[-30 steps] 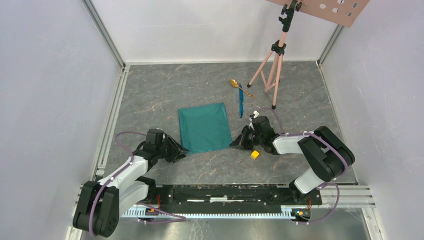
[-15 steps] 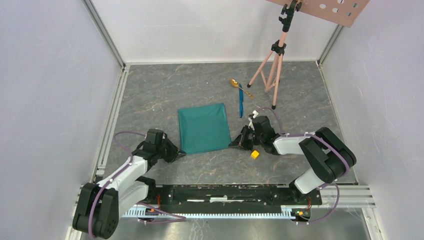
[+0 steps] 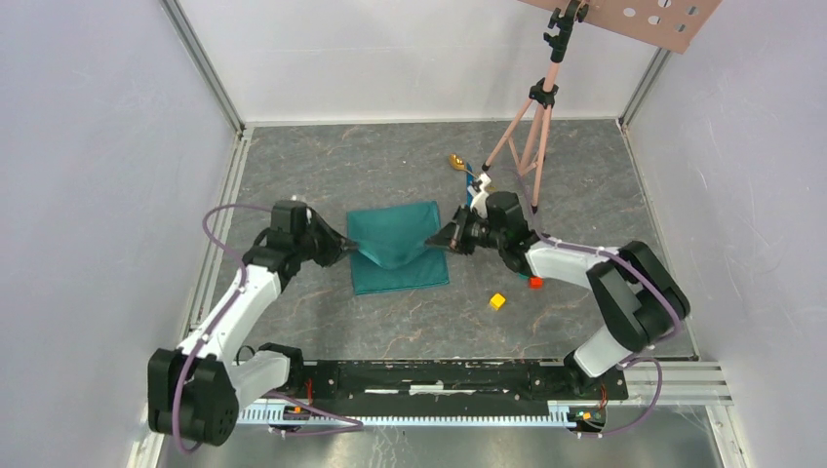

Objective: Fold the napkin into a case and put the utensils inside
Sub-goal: Smooth out the square-folded napkin at the center of the board.

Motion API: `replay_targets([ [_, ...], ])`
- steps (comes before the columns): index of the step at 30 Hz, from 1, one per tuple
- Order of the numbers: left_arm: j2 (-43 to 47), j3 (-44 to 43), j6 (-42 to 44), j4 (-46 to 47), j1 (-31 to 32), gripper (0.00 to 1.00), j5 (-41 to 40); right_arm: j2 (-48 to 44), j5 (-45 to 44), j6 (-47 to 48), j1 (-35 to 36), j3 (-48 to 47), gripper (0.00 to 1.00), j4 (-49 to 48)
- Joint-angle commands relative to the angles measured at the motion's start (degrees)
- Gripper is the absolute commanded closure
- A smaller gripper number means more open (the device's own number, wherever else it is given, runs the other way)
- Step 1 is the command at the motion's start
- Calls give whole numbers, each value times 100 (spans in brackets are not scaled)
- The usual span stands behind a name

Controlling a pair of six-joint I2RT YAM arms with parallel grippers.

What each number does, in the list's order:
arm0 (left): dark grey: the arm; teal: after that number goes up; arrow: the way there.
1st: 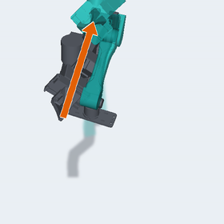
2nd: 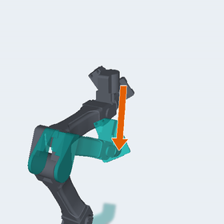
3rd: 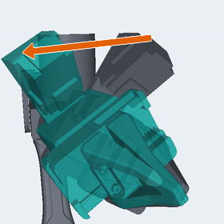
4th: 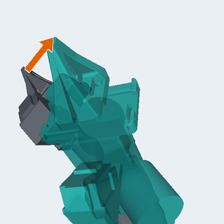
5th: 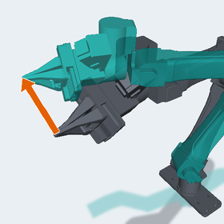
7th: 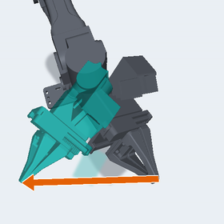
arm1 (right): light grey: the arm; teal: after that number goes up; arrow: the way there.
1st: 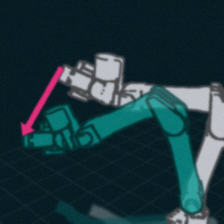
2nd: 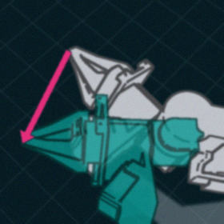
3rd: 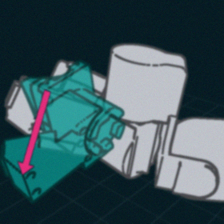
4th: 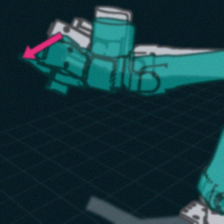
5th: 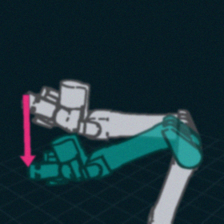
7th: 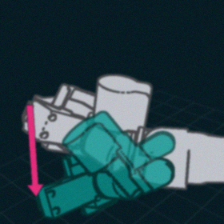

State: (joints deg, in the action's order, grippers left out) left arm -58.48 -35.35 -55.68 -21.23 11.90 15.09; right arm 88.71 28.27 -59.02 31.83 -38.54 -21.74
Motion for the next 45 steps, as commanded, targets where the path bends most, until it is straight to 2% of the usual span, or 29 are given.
replay_targets([
  [1, -860, -994, 699, 194, -477, 98, 16, 797, 103, 227, -250, -1103, 100, -901],
  [8, -3379, -3698, 1426, 243, -982, 98, 529, 2665, 409, 52, -625, -3422, 100, -1558],
  [14, -4397, -5264, 1709, 235, -1091, 98, 698, 3322, 494, -12, -740, -4631, 100, -1640],
  [19, -4752, -5796, 1723, 192, -1132, 98, 1043, 3578, 504, 25, -804, -5172, 100, -1515],
  [29, -4624, -5366, 1570, 282, -1181, 98, 1467, 3568, 793, 59, -987, -5274, 100, -1271],
  [33, -4300, -4964, 1560, 91, -1181, 98, 1456, 3172, 1004, 282, -977, -4610, 100, -934],
  [37, -3774, -4081, 1536, -195, -1181, 98, 1505, 2605, 1242, 258, -986, -3422, 100, -1151],
  [45, -2354, -1405, 1436, 201, -1181, 98, 1843, 1628, 1432, 551, -960, -1435, 100, -1332],
])
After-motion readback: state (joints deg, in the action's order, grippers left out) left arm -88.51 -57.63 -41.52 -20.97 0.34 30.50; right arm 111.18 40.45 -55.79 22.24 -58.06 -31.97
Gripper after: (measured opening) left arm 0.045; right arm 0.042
